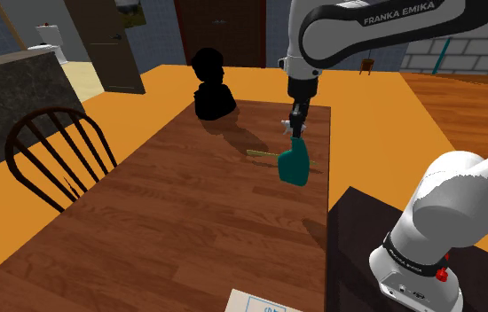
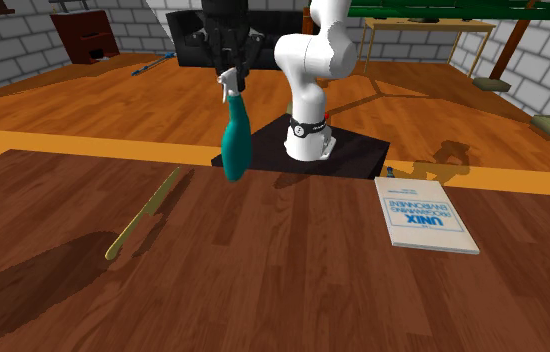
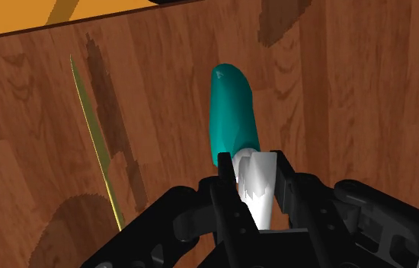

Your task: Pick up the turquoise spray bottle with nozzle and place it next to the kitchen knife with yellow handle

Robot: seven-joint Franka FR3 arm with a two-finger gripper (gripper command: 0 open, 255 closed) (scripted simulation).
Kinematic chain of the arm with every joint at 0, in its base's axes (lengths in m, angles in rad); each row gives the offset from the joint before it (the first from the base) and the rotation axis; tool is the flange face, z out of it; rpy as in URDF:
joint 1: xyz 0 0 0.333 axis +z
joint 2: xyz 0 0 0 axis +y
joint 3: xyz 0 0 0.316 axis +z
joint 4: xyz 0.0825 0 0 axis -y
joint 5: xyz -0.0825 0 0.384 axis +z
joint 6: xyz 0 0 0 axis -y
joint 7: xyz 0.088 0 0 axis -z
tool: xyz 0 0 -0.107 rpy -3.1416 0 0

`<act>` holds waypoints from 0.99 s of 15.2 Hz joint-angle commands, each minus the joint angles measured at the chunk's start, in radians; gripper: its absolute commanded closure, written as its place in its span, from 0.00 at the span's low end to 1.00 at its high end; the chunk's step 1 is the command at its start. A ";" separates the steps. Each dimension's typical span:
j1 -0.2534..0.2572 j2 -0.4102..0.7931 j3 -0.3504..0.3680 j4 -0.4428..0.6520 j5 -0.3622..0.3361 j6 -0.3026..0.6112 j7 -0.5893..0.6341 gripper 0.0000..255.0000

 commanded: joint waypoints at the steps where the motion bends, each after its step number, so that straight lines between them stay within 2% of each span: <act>1: 0.000 0.005 0.000 -0.024 0.000 0.029 0.000 1.00; 15: 0.001 0.050 0.003 -0.179 0.002 0.229 0.000 1.00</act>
